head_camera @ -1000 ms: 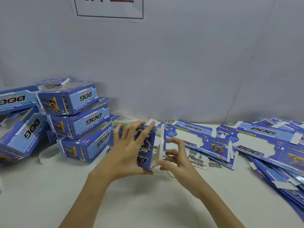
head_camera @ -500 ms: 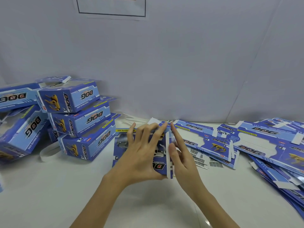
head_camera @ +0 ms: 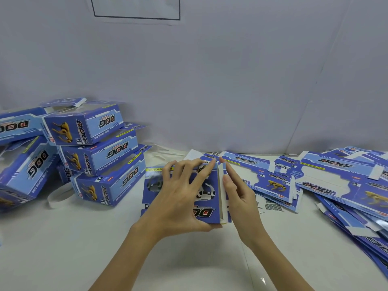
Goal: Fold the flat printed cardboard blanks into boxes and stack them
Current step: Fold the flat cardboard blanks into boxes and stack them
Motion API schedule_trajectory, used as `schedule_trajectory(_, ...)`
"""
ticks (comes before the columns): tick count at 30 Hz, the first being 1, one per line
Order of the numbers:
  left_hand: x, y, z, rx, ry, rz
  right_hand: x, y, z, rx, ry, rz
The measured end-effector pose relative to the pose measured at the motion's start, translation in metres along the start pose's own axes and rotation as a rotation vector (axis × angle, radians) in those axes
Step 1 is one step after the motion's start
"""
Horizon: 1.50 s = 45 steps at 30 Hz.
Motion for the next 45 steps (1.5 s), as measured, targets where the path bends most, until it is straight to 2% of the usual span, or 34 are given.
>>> schedule_trajectory(12,0.001,-0.002,0.004,0.025,-0.034,0.018,0.0,0.0,-0.004,-0.17,0.054,-0.121)
schedule_trajectory(24,0.001,-0.001,0.007,0.023,-0.047,0.011,-0.001,0.002,-0.003,-0.219,0.088,-0.073)
schedule_trajectory(28,0.002,0.004,0.002,0.021,0.016,0.028,-0.001,-0.003,-0.004,-0.148,0.015,-0.22)
schedule_trajectory(31,0.001,0.007,-0.004,-0.011,0.073,0.039,-0.005,-0.009,-0.005,-0.16,0.035,-0.266)
schedule_trajectory(39,0.001,0.007,-0.002,-0.032,0.104,0.032,-0.006,-0.01,0.004,-0.088,0.076,-0.174)
schedule_trajectory(45,0.001,0.003,0.0,0.009,0.126,0.013,-0.009,-0.016,0.008,-0.091,0.121,-0.183)
Point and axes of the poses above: each hand's wrist, its own x-axis towards the middle knuckle, its own y-axis out of the back of the hand, z = x × y, the point moved 4 cm from there along x, towards the middle knuckle, and after that the axes turned 2 degrees about x, right-handed, at the moved point
